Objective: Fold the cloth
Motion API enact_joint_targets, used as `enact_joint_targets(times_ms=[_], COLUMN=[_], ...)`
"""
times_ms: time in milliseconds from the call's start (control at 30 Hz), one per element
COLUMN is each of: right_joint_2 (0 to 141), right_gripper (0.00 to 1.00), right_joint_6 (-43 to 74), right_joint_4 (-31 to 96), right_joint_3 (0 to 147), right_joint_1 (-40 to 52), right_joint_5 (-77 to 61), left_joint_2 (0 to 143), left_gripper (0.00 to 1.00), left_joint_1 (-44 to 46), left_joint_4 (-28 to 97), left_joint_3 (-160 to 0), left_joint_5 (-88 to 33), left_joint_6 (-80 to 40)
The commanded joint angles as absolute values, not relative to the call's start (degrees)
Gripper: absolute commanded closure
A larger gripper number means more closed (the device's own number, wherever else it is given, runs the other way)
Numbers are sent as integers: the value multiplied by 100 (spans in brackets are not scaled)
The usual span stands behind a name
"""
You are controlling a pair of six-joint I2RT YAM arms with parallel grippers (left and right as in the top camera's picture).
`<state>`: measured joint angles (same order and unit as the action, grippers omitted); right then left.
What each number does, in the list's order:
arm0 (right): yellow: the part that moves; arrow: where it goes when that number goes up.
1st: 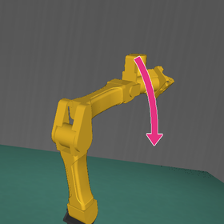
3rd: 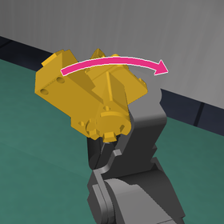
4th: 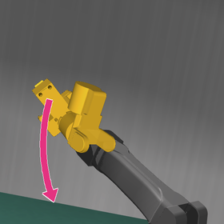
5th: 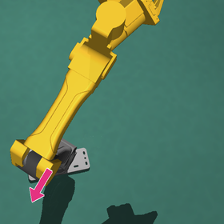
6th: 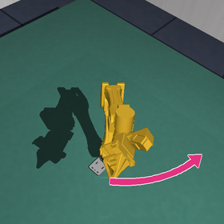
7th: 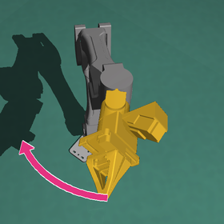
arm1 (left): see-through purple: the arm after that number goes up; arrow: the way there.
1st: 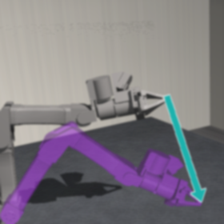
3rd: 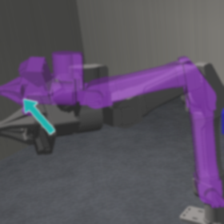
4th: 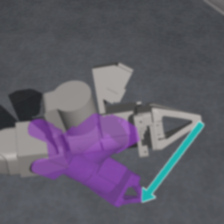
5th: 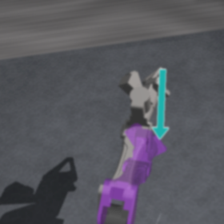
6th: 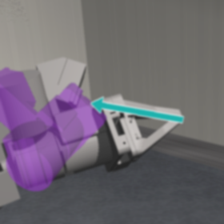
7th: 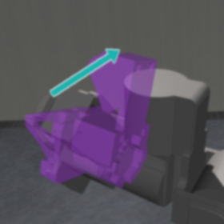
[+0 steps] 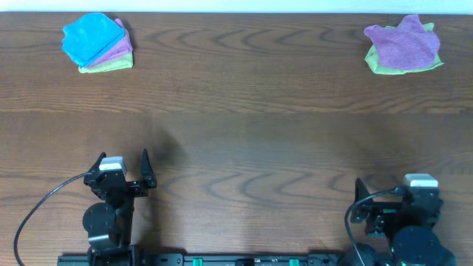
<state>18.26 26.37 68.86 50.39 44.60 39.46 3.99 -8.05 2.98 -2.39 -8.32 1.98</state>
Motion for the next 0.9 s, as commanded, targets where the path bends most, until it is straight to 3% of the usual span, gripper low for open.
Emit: enact_joint_targets(times_ms=[0, 167, 367, 500, 867], right_joint_2=[1793, 1769, 1653, 1599, 690], right_gripper=[1, 1, 1, 1, 1], right_joint_6=[2405, 1413, -952, -993, -993], right_joint_4=[6995, 6134, 3710, 2982, 2875], right_joint_3=[4963, 4198, 3039, 2497, 1463], right_joint_1=[4327, 2941, 1262, 526, -368], right_joint_5=[4049, 3413, 491, -353, -390], left_joint_2=[357, 357, 357, 357, 357], left_gripper=[5, 5, 5, 5, 4], left_joint_1=[-784, -784, -784, -784, -784], left_joint_4=[375, 375, 375, 375, 375], left_joint_3=[-30, -30, -30, -30, -30], left_joint_5=[-729, -729, -729, -729, -729], left_joint_6=[298, 298, 298, 298, 298])
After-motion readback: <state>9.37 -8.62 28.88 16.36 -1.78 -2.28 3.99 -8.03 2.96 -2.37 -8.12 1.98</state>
